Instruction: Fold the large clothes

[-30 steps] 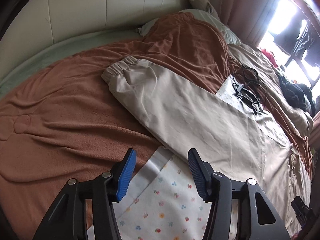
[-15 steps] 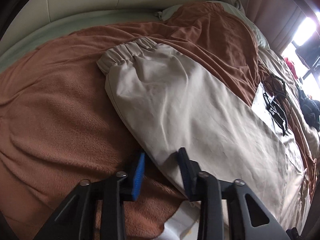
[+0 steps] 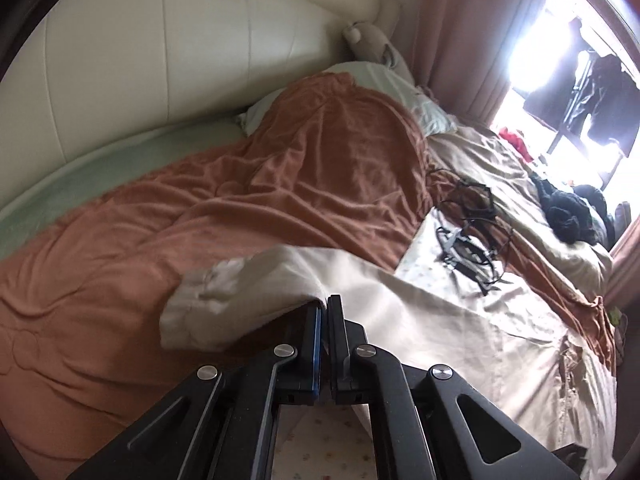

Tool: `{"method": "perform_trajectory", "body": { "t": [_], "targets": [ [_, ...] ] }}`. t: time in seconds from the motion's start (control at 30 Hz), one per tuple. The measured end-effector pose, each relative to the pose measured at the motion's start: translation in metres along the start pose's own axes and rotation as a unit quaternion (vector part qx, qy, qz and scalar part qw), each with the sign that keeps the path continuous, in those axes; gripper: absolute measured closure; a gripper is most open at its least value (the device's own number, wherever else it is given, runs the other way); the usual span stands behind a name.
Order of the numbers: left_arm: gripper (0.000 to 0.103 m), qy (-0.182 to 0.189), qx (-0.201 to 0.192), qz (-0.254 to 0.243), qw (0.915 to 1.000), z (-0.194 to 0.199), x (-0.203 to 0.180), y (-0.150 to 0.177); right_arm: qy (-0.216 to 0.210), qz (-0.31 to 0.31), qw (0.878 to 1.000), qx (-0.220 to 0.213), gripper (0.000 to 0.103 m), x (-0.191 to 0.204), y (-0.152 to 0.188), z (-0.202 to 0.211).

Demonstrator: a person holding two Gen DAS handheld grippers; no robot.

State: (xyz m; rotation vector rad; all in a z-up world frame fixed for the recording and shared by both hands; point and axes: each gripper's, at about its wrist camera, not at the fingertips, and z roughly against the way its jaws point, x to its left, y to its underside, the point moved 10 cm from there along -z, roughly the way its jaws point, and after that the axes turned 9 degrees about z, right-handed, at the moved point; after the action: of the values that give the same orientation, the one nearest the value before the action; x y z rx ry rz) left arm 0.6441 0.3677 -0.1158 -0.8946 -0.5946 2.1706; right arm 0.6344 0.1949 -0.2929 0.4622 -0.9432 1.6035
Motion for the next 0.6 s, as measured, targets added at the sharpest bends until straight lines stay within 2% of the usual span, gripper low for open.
{"method": "perform_trajectory", "body": {
  "t": [0.17, 0.43, 0.6],
  "targets": [
    [0.101, 0.049, -0.005, -0.033, 0.9982, 0.035, -0.066, -0.005, -0.014, -0.013, 1.0, 0.005, 0.093, -0.002, -0.005, 0.015],
    [0.101, 0.122, 0.006, -0.094, 0.988, 0.087, -0.149, 0.022, 0.033, -0.023, 0.997, -0.066, 0.093, -0.022, -0.007, 0.115],
    [0.101, 0.162, 0.019, -0.11, 0.9806, 0.108, -0.194, 0.048, 0.069, -0.009, 0.992, -0.103, 0.093, -0.036, -0.01, 0.18]
  ]
}}
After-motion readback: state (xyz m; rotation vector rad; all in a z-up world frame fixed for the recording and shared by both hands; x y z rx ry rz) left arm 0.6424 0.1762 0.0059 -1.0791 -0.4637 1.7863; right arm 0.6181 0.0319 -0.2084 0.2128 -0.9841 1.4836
